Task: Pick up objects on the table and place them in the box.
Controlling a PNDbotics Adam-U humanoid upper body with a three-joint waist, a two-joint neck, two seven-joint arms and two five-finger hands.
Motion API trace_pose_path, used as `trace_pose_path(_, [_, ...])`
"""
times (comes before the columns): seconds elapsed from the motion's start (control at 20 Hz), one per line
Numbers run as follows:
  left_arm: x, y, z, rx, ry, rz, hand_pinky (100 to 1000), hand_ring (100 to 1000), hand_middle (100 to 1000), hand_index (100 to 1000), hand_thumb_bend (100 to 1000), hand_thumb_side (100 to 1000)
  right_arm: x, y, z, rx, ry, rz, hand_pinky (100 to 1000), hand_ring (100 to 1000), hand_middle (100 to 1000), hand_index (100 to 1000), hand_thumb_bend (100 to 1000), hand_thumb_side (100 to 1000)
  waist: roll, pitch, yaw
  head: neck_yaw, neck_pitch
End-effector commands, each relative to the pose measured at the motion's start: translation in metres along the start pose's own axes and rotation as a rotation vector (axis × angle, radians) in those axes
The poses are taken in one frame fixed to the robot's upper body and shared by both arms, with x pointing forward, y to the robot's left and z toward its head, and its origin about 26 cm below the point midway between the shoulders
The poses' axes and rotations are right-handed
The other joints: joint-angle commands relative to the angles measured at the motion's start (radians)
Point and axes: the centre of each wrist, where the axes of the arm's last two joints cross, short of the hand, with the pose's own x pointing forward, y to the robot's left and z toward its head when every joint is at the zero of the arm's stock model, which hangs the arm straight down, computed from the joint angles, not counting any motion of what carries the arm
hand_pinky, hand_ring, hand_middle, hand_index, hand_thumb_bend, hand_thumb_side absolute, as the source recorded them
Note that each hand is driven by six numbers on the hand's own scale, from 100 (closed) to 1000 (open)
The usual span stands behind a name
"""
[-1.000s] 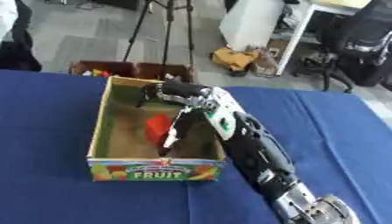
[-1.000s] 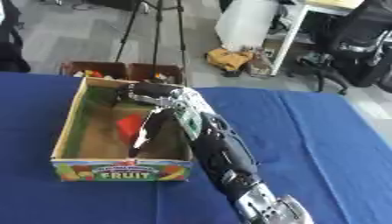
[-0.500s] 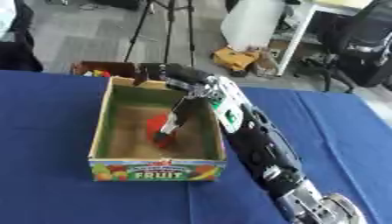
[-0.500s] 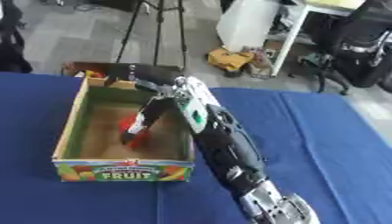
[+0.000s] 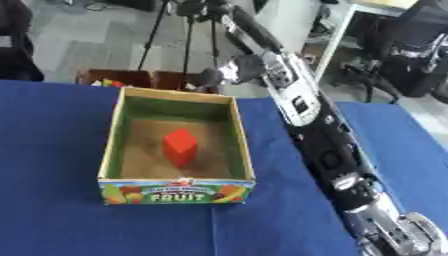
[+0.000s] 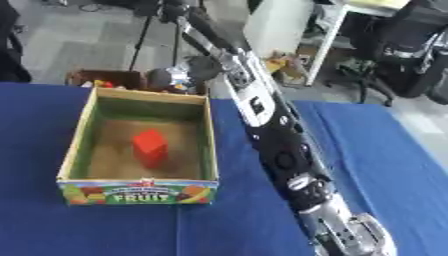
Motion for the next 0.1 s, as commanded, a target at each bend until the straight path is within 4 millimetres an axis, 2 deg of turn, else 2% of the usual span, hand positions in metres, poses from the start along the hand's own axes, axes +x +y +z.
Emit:
trace_pose_path(0.05, [0.006, 0.0067, -0.0025, -0.003, -0.012, -0.024, 759, 997, 986, 888, 100, 1000, 0.016, -0.0398, 0.0002, -0.134, -0.055, 0.036, 760, 986, 839, 871, 887, 1000, 0.031, -0.05, -0.011, 0.007, -0.02])
trace_pose_path(0.1, [0.0062, 0.0072, -0.0023, 0.0, -0.012, -0.025, 760, 997, 986, 888, 100, 1000, 0.0196, -0.0439, 0.0035, -0.163, -0.061, 0.039, 755, 979, 838, 870, 854, 1000, 0.035, -0.053, -0.018, 0.013, -0.022])
